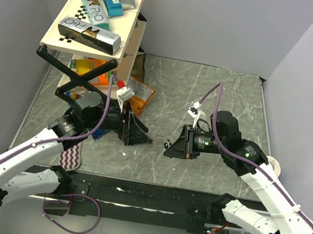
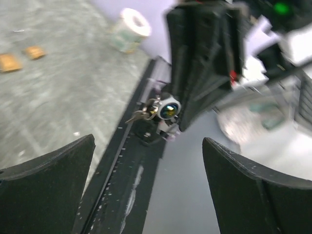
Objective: Unlock with the key
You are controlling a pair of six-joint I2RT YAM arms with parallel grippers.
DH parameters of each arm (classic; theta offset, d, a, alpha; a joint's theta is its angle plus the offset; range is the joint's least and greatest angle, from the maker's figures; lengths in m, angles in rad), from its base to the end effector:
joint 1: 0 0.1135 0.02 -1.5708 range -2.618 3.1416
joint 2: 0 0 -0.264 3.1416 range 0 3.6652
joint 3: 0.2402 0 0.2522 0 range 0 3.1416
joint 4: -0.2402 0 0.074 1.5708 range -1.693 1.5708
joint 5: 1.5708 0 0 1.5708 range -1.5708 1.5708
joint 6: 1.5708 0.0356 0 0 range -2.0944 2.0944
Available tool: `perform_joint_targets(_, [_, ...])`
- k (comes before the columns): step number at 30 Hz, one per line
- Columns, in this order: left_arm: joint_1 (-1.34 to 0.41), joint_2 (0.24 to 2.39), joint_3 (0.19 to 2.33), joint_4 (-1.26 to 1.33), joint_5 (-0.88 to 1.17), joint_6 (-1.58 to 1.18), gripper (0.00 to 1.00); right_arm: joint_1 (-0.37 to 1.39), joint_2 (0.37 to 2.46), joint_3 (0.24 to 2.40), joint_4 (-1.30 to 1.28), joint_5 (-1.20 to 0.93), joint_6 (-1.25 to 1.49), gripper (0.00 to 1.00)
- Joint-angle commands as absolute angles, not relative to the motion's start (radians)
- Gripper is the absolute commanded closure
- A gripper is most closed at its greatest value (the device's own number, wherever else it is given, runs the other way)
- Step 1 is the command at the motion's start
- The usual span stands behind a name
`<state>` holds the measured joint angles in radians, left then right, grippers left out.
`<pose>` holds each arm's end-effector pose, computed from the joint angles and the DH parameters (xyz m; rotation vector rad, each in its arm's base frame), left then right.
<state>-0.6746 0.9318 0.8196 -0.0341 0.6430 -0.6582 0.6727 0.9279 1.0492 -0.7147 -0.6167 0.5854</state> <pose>0.1539 -0.1504 0.3427 0.5530 1.8651 -1.4873 0.1303 0.1302 0.3564 -0.4994 2.3271 1.3385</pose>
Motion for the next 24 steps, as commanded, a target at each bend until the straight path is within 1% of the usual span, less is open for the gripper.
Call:
perform_joint_targets(1, [-0.673,0.936,0.770,0.195,0.894,-0.679,0.04,0.664,0.876,1.092,-0.698,-0.726,0.675,1.00])
perform_joint_targets(5, [-0.675,0.949,0.746,0.300,0.974,-0.738,0.03,0.664,0.841,1.088,-0.637,-0.727,0.744,1.00])
perform_joint_targets(6, [-0.675,0.962,0.733,0.375,0.983,-0.776,0.03,0.664,0.833,1.083,-0.623,-0.732,0.765,1.00])
perform_joint_targets(9, [-0.686,0.995,0.719,0.471,1.008,-0.824,0.02,0.666,0.825,1.074,-0.594,-0.741,0.793,1.00])
perform_joint_targets(12, [-0.704,1.026,0.741,0.502,1.017,-0.854,0.01,0.664,0.812,1.075,-0.571,-0.742,0.822,1.00])
perform_joint_targets(15, [-0.729,1.043,0.747,0.531,1.002,-0.850,0.04,0.664,0.795,1.074,-0.539,-0.744,0.844,1.00])
perform_joint_targets(16, [-0.735,1.049,0.752,0.516,1.003,-0.844,0.07,0.666,0.793,1.074,-0.531,-0.741,0.847,1.00])
perform_joint_targets(19, [-0.742,1.066,0.782,0.442,1.003,-0.793,0.11,0.666,0.788,1.072,-0.517,-0.742,0.861,1.00])
perform_joint_targets(24, [-0.745,1.072,0.772,0.512,1.005,-0.837,0.11,0.664,0.767,1.037,-0.454,-0.755,0.905,1.00])
